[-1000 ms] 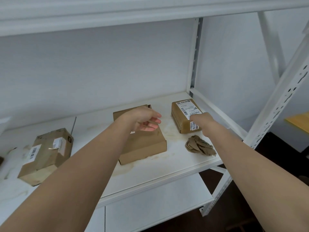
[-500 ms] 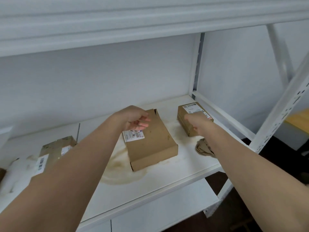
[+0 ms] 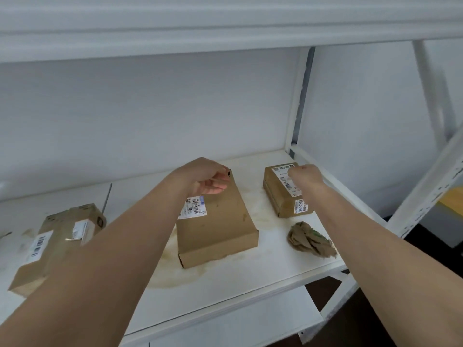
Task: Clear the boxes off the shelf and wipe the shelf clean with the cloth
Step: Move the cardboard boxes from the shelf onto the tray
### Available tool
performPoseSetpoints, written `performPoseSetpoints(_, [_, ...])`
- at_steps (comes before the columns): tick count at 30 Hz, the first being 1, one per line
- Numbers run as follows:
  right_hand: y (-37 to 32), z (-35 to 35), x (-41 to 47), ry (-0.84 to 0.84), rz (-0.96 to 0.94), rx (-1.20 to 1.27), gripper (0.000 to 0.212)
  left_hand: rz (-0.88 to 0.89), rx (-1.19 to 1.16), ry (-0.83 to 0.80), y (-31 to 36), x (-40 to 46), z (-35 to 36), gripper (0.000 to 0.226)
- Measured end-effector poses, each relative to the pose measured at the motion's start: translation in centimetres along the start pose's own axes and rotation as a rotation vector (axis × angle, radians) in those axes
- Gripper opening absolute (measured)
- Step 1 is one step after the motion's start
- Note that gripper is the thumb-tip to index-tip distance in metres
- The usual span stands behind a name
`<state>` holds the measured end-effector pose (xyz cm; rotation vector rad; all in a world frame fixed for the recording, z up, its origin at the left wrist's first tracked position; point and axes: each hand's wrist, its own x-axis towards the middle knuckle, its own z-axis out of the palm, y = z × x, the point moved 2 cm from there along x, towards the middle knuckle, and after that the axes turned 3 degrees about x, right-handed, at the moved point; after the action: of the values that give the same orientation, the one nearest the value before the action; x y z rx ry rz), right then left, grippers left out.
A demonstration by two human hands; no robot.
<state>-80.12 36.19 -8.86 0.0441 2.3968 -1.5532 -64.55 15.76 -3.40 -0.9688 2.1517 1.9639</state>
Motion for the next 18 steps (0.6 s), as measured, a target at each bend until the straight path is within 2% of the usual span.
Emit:
performPoseSetpoints(2, [-0.6,-0.6,0.4,-0.027,-0.013,-0.028,0.006,-0.027,-0.040,0.018,0.2,0.9,1.2,0.014])
performPoseSetpoints(5, [-1.1,-1.9,1.3,-0.052,-0.009,-0.006,0.010,-0.058,-0.032,0.031,0.6,2.1,3.6,0.012])
performPoseSetpoints(10, [0.0,-2.9,4.6,-0.136,0.026,0.033,0.032,-0.073,-0.023,0.024,0.9,4.1,7.4,0.013])
performPoseSetpoints(13, [0.3,-3.1,5.0,-0.194,0.050,0.035,0.026,-0.082,-0.026,0.035,0.5,5.2,9.4,0.019])
performPoseSetpoints(18, [1.3,-3.1,6.1,-0.229,0.060,0.002,0.019,-0.098,-0.023,0.058,-0.5,6.4,12.0,0.042])
